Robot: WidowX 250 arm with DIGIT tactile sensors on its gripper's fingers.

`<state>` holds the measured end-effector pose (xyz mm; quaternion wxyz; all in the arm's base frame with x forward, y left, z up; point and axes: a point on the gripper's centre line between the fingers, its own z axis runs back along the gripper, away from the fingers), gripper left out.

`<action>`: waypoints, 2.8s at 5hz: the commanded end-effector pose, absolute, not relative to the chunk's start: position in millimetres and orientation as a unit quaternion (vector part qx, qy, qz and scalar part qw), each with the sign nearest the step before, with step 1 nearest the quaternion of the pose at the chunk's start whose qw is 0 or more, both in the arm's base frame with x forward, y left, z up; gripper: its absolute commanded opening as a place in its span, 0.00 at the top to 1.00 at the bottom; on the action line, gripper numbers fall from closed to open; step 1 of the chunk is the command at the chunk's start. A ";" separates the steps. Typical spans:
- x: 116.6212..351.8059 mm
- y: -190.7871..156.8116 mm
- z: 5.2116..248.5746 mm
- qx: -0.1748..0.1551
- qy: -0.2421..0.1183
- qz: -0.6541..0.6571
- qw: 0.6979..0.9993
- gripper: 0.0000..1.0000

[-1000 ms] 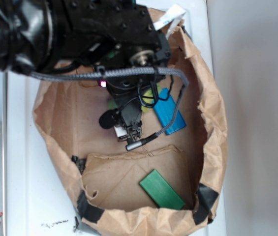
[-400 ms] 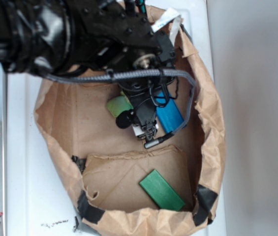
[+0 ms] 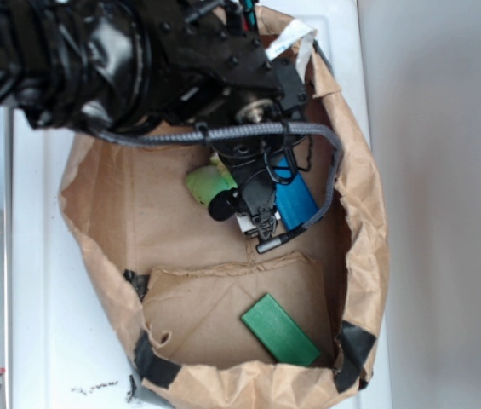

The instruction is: Grab the green animal.

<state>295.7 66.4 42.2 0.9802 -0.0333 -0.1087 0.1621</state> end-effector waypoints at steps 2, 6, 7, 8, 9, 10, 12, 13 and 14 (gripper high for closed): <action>298.6 73.8 37.5 -0.010 -0.118 0.146 0.982 0.00; 280.2 67.9 74.3 -0.038 -0.091 0.118 0.988 1.00; 275.4 61.6 95.6 -0.063 -0.095 0.114 0.987 1.00; 277.6 56.2 117.4 -0.071 -0.101 0.118 0.985 1.00; 280.7 54.7 133.8 -0.024 -0.103 0.129 0.986 1.00; 279.2 57.5 147.1 0.004 -0.096 0.122 0.988 1.00; 264.3 55.5 176.9 -0.011 -0.111 0.105 0.988 1.00; 262.0 48.8 190.2 -0.032 -0.132 0.096 0.986 1.00; 264.9 40.5 201.7 -0.049 -0.150 0.088 0.984 1.00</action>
